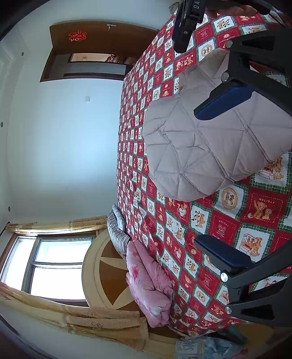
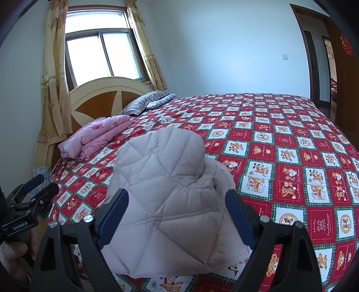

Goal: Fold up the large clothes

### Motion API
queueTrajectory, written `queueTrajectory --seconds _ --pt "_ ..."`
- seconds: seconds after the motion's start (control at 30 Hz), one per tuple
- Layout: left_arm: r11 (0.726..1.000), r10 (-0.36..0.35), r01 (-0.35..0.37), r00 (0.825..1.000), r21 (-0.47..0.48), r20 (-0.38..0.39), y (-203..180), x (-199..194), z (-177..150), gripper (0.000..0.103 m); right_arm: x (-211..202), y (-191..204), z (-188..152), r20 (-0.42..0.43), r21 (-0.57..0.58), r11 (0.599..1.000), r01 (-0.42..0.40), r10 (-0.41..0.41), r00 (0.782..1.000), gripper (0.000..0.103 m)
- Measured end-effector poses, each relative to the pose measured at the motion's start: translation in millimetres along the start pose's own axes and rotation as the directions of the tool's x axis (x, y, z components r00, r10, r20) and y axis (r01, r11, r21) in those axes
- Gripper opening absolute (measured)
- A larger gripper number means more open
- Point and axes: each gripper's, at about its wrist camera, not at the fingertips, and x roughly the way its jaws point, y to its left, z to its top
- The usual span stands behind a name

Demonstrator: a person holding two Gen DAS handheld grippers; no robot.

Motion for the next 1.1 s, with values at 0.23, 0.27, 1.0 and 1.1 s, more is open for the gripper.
queueTrajectory --seconds 0.23,0.27,1.0,1.1 --pt "1.000 0.013 -0.013 1.000 0.012 0.005 -2 0 1 0.102 0 0 -2 -0.006 -0.005 1.000 -0.003 0.003 1.000 0.090" --pt "1.000 0.012 -0.012 1.000 0.012 0.008 -1 -1 1 0.102 0 1 -2 -0.008 -0.006 1.000 -0.004 0.004 1.000 0.090" --pt "0.998 0.047 -0.050 0.992 0.024 0.121 -4 -16 1 0.102 1 11 -3 -0.023 -0.033 0.999 -0.025 0.024 0.999 0.090" --pt "0.999 0.035 -0.039 0.992 0.031 0.125 -5 -16 1 0.102 1 11 -4 -0.023 -0.031 0.999 -0.023 0.022 0.999 0.090"
